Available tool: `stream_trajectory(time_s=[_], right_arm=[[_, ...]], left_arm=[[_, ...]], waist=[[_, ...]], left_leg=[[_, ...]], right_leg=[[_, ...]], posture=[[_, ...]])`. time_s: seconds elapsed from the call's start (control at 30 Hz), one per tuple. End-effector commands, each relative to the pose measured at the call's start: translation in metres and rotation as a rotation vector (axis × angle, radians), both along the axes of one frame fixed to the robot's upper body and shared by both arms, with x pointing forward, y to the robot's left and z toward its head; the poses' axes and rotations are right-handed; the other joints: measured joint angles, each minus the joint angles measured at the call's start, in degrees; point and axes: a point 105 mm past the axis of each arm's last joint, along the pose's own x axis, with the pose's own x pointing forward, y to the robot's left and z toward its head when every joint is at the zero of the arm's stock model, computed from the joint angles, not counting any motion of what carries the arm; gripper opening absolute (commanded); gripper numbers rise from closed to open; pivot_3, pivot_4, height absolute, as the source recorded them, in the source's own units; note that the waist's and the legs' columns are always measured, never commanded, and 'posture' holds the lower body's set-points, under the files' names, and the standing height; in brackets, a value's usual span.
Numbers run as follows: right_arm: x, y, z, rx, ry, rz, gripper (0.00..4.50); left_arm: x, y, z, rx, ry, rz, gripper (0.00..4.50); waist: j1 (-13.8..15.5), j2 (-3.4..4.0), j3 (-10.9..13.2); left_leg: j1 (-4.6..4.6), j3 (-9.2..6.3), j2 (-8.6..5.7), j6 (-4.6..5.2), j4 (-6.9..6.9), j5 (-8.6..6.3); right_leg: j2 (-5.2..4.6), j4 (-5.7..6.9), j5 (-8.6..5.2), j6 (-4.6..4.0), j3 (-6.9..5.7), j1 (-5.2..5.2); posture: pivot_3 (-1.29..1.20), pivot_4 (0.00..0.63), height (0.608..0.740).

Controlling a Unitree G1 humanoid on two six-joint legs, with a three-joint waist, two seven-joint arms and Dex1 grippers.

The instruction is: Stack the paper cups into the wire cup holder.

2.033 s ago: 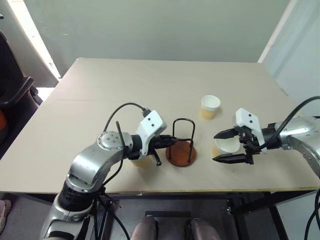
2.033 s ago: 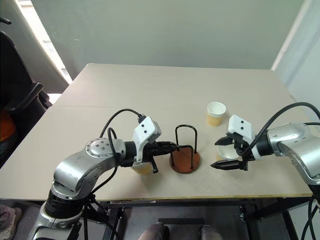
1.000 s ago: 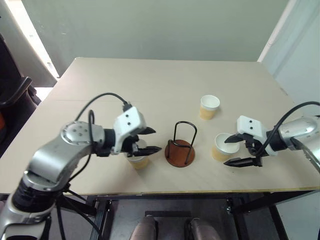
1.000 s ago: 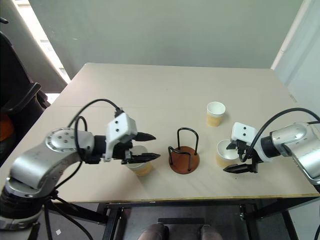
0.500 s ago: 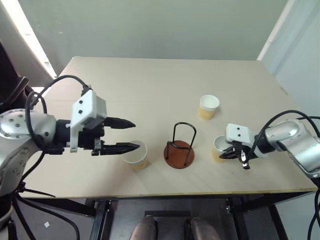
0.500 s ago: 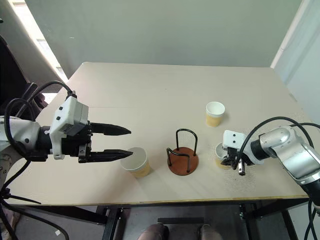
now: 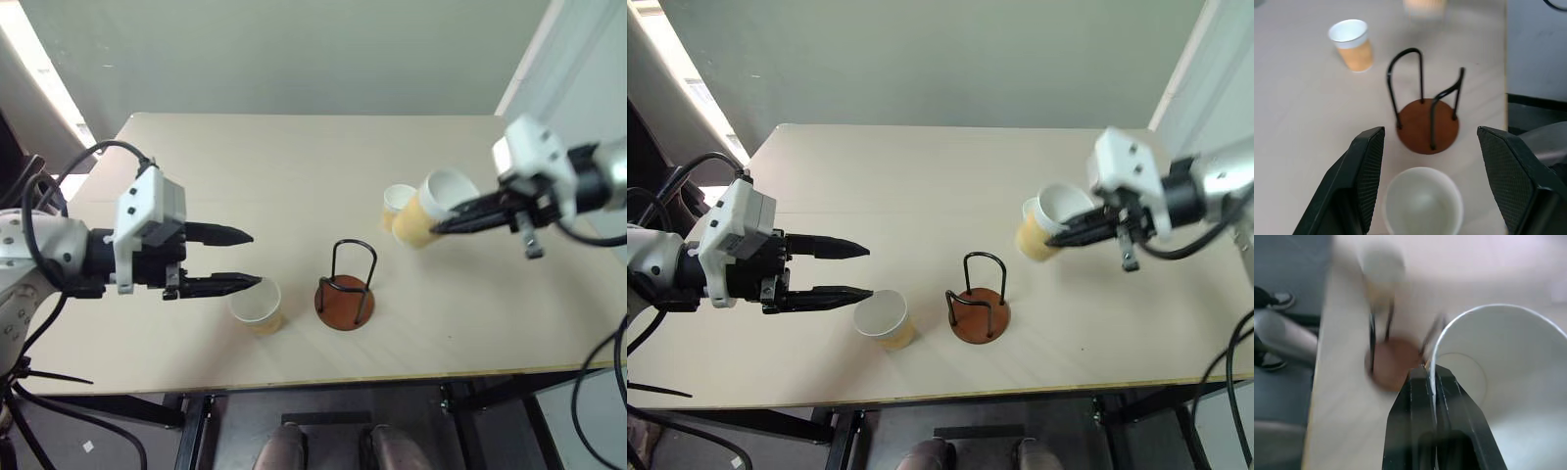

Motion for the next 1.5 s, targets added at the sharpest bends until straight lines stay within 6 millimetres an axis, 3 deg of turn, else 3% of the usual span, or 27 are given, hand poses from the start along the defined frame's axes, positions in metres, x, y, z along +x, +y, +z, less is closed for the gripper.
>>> stream_trajectory(time_s=[0.03, 0.1, 0.33, 0.87, 1.0, 1.1, 1.23, 1.4, 1.5], right_arm=[[-0.005, 0.02, 0.004, -0.022, 0.002, 0.166, 0.03], [-0.003, 0.027, 0.004, -0.033, -0.001, 0.206, 0.03], [0.015, 0.04, -0.032, -0.114, 0.018, 0.234, 0.03], [0.006, 0.057, -0.037, -0.097, 0.027, 0.343, 0.03], [0.012, 0.062, -0.044, -0.12, 0.018, 0.327, 0.03], [0.022, 0.063, -0.054, -0.146, 0.004, 0.286, 0.64], [0.024, 0.061, -0.057, -0.165, -0.01, 0.276, 2.0], [0.029, 0.058, -0.036, -0.102, -0.035, 0.251, 3.72], [0.063, 0.049, -0.019, -0.042, -0.106, 0.089, 3.72]], left_arm=[[0.003, 0.001, 0.001, 0.023, -0.034, 0.018, 3.24], [0.004, 0.001, 0.0, 0.023, -0.035, 0.018, 3.24], [0.003, 0.008, -0.007, 0.052, -0.032, 0.09, 3.24], [-0.007, 0.007, -0.004, 0.057, -0.041, 0.122, 3.24], [-0.006, 0.006, -0.005, 0.057, -0.045, 0.118, 3.24], [-0.005, 0.005, -0.005, 0.056, -0.049, 0.117, 3.24], [-0.005, 0.005, -0.005, 0.058, -0.05, 0.117, 3.24], [-0.003, 0.004, -0.005, 0.056, -0.052, 0.112, 3.24], [0.004, 0.004, -0.002, 0.048, -0.08, 0.136, 3.24]], waist=[[-0.1, 0.05, 0.0], [-0.1, 0.11, 0.1], [-0.1, 0.12, 0.1], [-0.2, 0.14, 0.1], [-0.2, 0.14, 0.1], [-0.2, 0.14, 0.1], [-0.2, 0.14, 0.1], [-0.2, 0.14, 0.1], [-0.2, 0.14, 0.1]], left_leg=[[0.01, -0.02, 0.05, -0.05, 0.03, -0.03], [-0.1, -0.02, 0.05, -0.06, -0.01, -0.02], [-0.15, -0.04, 0.17, -0.13, -0.15, 0.01], [-0.08, -0.03, 0.29, -0.48, -0.43, 0.12], [-0.04, -0.03, 0.32, -0.55, -0.46, 0.22], [0.0, -0.03, 0.36, -0.57, -0.51, 0.3], [-0.01, -0.03, 0.38, -0.57, -0.51, 0.35], [-0.01, -0.03, 0.38, -0.6, -0.55, 0.37], [-0.01, -0.03, 0.38, -0.63, -0.54, 0.38]], right_leg=[[0.06, 0.01, -0.01, -0.04, 0.0, -0.02], [0.07, 0.07, 0.02, -0.09, 0.0, -0.21], [0.09, 0.11, 0.14, 0.12, -0.09, -0.3], [0.15, 0.23, 0.19, -0.23, -0.17, -0.38], [0.18, 0.26, 0.21, -0.43, -0.16, -0.38], [0.21, 0.27, 0.2, -0.63, -0.17, -0.39], [0.21, 0.32, 0.24, -0.68, -0.17, -0.42], [0.21, 0.32, 0.24, -0.68, -0.18, -0.44], [0.21, 0.36, 0.25, -0.69, -0.16, -0.47]], posture=[[0.0, 0.15, 0.74], [0.0, 0.15, 0.74], [0.0, 0.15, 0.74], [0.0, 0.15, 0.74], [0.0, 0.15, 0.74], [0.0, 0.15, 0.74], [0.0, 0.15, 0.74], [0.0, 0.15, 0.74], [0.0, 0.15, 0.74]])
